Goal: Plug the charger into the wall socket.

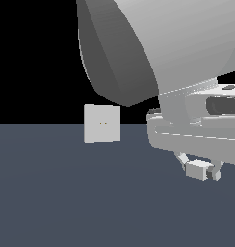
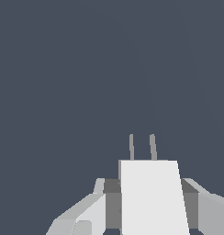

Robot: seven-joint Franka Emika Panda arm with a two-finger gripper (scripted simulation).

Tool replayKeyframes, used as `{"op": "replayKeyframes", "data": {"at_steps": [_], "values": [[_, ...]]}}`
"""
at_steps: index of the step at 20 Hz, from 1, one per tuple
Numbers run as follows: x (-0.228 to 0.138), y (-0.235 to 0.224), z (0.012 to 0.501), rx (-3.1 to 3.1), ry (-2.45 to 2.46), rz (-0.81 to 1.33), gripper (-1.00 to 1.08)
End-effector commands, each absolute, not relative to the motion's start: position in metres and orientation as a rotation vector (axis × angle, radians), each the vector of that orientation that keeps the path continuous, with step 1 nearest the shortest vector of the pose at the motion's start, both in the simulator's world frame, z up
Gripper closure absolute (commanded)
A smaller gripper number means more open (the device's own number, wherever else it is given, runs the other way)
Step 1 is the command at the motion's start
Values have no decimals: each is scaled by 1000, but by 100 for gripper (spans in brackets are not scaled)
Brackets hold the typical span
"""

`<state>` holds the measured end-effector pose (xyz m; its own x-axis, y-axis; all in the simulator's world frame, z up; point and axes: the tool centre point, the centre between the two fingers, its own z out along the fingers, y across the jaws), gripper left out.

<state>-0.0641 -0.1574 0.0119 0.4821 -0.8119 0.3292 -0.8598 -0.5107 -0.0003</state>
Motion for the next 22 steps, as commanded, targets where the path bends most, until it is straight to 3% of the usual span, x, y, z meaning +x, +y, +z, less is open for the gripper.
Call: {"op": "replayKeyframes", "data": {"at_steps": [1, 22], "values": [[-64, -158, 12, 2560, -1456, 434, 108], [-23, -111, 43, 2880, -850, 501, 108]]}}
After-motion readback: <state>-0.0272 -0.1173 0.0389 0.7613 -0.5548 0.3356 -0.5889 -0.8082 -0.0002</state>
